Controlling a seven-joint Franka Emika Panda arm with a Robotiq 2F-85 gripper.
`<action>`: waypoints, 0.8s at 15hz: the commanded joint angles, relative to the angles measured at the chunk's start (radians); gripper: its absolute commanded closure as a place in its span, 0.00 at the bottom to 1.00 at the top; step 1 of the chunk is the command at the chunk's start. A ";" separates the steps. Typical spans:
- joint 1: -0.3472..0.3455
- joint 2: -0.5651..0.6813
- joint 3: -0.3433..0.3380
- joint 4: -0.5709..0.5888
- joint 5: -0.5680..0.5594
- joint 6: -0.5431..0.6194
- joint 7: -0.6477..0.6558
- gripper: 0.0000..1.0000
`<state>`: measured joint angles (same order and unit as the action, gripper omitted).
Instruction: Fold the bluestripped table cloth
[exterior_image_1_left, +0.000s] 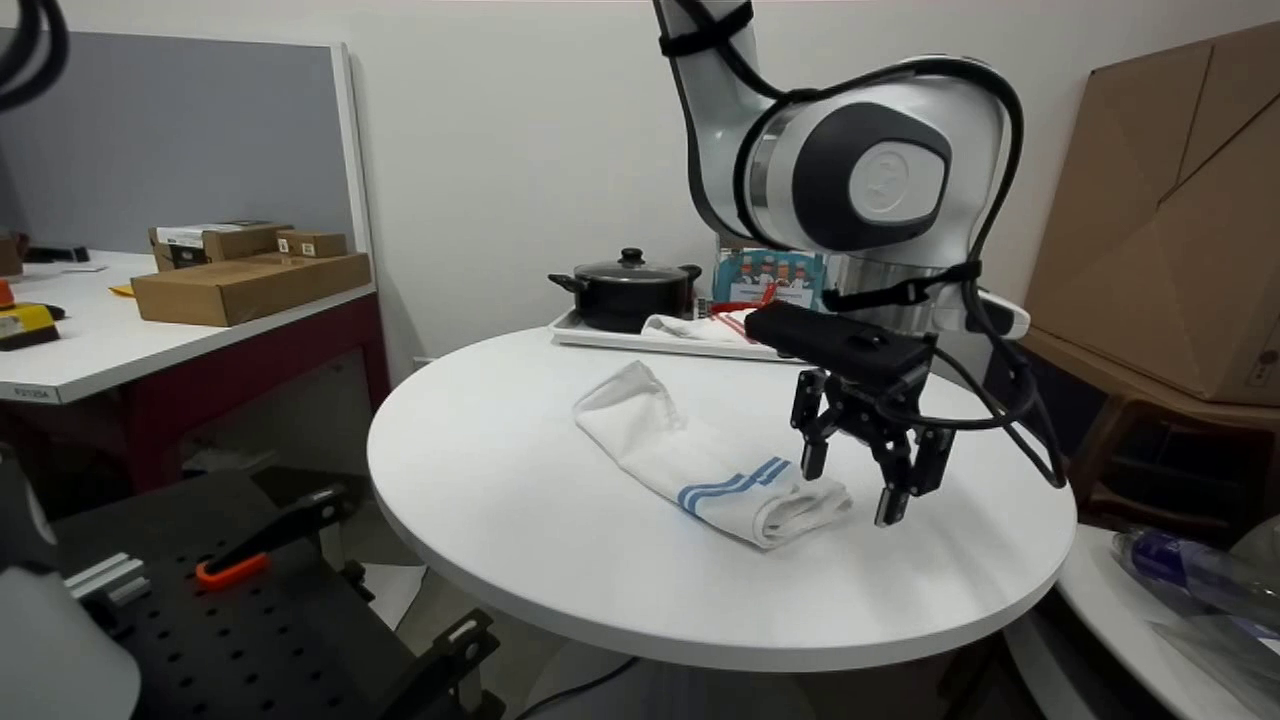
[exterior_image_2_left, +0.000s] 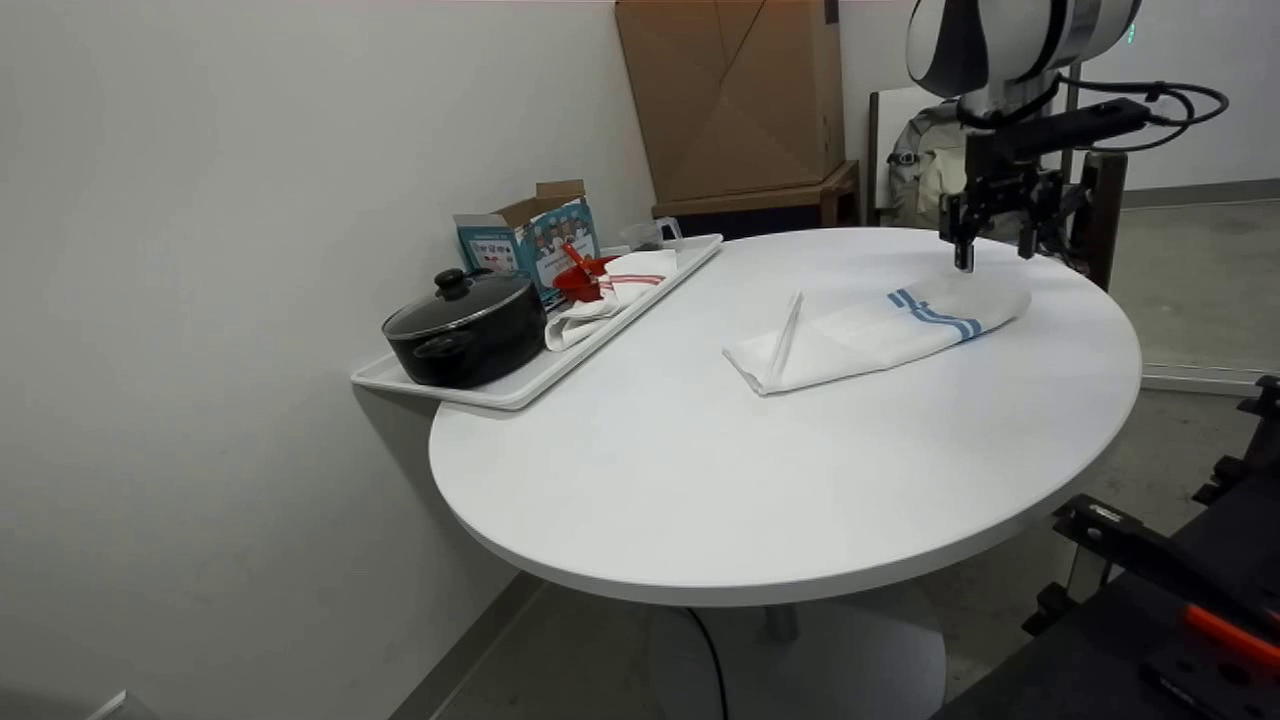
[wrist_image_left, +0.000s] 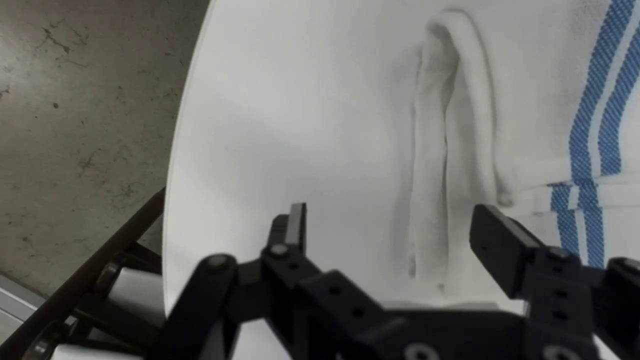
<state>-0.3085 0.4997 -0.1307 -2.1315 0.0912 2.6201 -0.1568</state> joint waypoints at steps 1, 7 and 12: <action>-0.018 -0.071 0.014 -0.015 0.036 0.003 -0.010 0.00; -0.023 -0.059 0.053 0.010 0.102 0.002 -0.033 0.00; -0.038 -0.014 0.098 0.033 0.177 -0.003 -0.053 0.00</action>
<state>-0.3233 0.4493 -0.0612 -2.1280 0.2181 2.6200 -0.1687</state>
